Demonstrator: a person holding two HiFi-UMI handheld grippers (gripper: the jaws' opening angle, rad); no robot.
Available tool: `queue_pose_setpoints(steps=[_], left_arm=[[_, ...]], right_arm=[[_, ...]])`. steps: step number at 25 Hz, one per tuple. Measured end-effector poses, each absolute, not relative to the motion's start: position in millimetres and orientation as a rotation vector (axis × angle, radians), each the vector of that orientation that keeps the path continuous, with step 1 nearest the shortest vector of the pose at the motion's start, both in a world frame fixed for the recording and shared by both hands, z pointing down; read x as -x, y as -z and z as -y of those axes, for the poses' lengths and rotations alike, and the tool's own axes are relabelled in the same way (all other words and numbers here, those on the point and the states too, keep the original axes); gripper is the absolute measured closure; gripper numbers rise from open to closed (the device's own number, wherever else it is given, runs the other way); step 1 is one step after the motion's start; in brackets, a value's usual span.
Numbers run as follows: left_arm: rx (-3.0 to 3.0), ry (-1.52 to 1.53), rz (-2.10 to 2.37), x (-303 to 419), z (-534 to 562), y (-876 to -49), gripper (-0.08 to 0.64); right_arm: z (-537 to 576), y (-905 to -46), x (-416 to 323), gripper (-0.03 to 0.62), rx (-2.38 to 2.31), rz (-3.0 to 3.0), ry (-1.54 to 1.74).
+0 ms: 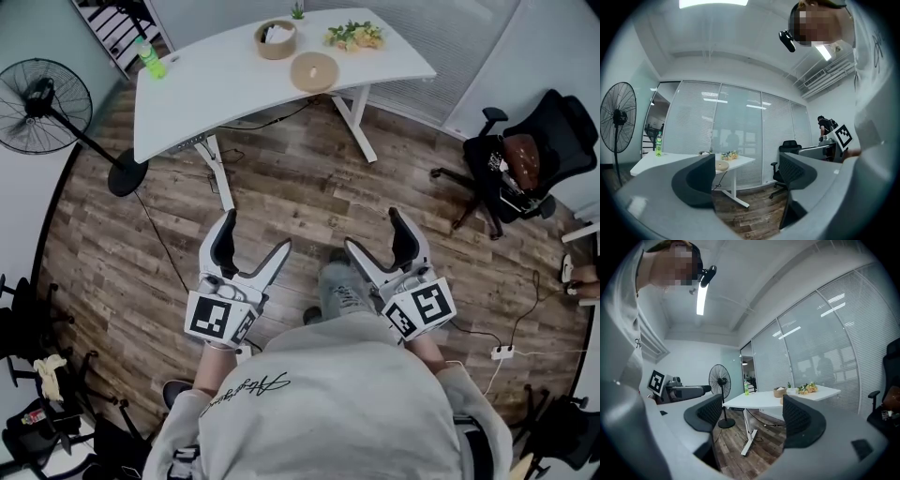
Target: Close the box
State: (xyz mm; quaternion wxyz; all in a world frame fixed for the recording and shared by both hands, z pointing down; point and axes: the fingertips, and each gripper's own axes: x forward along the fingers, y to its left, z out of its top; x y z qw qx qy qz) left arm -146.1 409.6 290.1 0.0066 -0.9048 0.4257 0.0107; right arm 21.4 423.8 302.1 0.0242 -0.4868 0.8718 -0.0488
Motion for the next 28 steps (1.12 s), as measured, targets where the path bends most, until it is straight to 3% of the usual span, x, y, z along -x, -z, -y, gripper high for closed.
queue_pose_setpoints(steps=[28], left_arm=[[2.772, -0.041, -1.405, 101, -212, -276, 0.147]], right_arm=[[-207, -286, -60, 0.201, 1.358, -2.765, 0.123]])
